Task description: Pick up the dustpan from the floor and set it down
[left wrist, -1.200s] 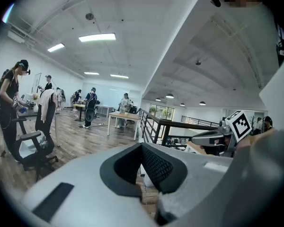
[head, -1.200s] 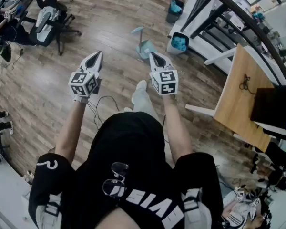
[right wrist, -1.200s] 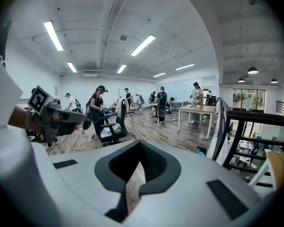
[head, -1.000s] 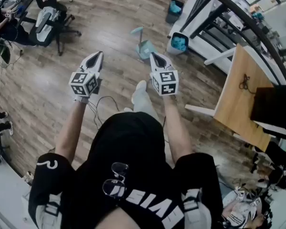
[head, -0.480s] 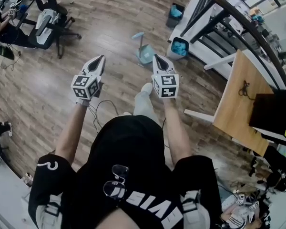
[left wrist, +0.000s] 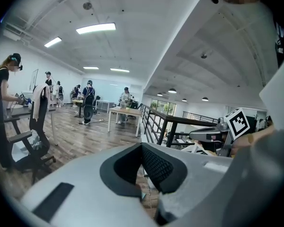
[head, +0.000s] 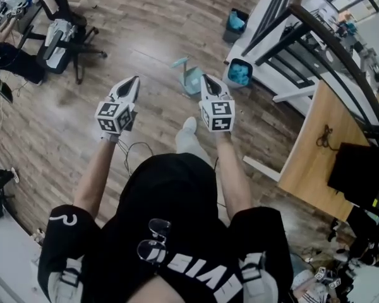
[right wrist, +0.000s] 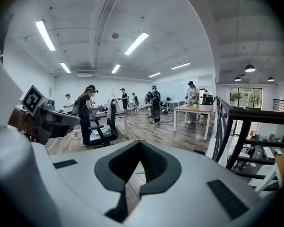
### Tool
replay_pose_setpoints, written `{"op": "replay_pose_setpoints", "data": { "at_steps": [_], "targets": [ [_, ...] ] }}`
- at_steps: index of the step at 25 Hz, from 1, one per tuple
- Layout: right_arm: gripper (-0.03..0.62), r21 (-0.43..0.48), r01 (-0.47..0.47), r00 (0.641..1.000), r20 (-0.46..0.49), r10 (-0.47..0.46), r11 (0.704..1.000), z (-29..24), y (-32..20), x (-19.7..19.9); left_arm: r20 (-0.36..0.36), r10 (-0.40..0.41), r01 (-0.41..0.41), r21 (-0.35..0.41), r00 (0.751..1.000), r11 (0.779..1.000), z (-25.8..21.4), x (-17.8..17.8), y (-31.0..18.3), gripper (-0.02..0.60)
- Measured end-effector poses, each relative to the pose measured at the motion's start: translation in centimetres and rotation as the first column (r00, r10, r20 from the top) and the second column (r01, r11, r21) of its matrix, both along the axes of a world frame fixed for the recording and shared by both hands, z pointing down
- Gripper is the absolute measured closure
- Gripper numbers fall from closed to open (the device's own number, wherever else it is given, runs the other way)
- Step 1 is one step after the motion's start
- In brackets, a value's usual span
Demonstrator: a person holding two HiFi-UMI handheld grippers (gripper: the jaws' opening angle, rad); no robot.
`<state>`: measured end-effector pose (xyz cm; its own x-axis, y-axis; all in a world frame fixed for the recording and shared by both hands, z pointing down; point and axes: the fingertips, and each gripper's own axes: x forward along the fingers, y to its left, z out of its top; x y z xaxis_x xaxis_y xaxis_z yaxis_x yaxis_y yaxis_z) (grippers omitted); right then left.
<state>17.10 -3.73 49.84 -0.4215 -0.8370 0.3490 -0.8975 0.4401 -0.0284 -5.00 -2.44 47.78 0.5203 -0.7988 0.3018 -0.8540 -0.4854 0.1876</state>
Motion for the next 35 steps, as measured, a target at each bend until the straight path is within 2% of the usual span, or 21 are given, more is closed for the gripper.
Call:
{"op": "replay_pose_setpoints", "data": {
  "at_steps": [8,13,20,30,35],
  "targets": [
    [0.599,-0.039,0.013,1.000,0.025,-0.012,0.999,1.2,-8.7,4.2,0.011,-0.019,0.020,-0.023,1.000,1.000,0.7,4.0,-8.6,0.584],
    [0.599,-0.051,0.040,0.999,0.017,-0.039,0.998,3.0,-12.3,4.8,0.007,-0.056,0.056,-0.041,0.998,0.998,1.8,4.2,-12.0,0.584],
    [0.597,-0.100,0.078,0.997,0.030,-0.075,0.992,6.2,-14.2,3.7,0.007,-0.069,0.069,-0.069,0.998,0.995,3.7,3.9,-14.2,0.584],
    [0.597,-0.165,0.138,0.990,0.041,-0.133,0.976,13.2,-16.4,0.8,-0.006,-0.027,0.026,-0.124,1.000,0.992,9.8,3.8,-17.0,0.584],
    [0.537,-0.204,0.171,0.985,0.025,-0.170,0.964,19.3,-17.1,-0.6,-0.028,-0.020,0.016,-0.158,0.999,0.987,14.7,4.1,-18.0,0.584]
  ]
}}
